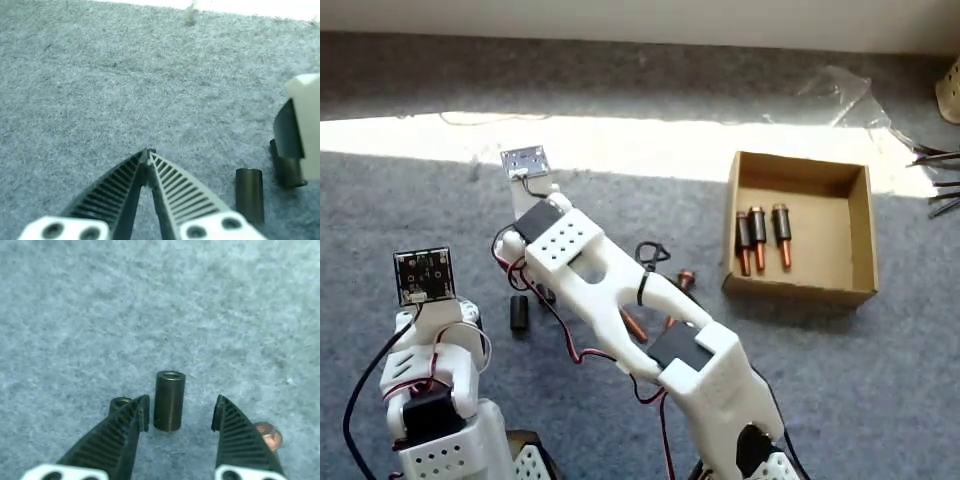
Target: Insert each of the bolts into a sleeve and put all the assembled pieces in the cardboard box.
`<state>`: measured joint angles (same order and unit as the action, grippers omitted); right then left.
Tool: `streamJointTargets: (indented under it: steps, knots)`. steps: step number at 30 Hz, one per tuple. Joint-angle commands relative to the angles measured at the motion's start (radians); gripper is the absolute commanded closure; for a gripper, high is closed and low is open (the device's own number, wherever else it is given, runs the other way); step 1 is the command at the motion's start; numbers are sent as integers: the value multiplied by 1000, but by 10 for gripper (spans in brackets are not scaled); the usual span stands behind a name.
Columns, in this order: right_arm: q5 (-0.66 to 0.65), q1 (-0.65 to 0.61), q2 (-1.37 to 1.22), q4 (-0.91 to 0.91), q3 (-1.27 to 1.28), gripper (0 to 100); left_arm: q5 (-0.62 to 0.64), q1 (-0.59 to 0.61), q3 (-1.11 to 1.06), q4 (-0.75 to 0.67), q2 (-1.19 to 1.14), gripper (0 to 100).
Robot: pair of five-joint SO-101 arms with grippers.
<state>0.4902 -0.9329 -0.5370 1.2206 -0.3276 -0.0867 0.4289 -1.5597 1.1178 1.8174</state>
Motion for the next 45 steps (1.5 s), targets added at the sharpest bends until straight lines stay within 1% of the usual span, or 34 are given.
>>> streamJointTargets:
  steps: [1,17,19,21,25,28,33,36,41,45]
  knots:
    - [12,-7,-5,-48,30,807,-6,13,7,-20,13,992]
    - [3,5,-31,-58,33,808,-6,13,7,-18,13,992]
    - [3,13,-31,-82,33,809,-6,13,7,-17,13,992]
    - [3,22,-31,-104,39,833,-6,13,7,-17,13,992]
    - [3,25,-31,-137,41,933,-6,13,7,-15,13,992]
    - [5,25,-31,-134,41,981,-6,13,7,-15,13,992]
    - [5,27,-33,-131,44,995,-6,13,7,-14,13,992]
    - [2,33,-31,-91,42,995,-6,13,7,-14,13,992]
    - [-123,82,-24,15,33,995,-6,12,-8,-25,13,990]
    - [-166,108,-21,41,-7,995,-6,8,-25,-55,13,991]
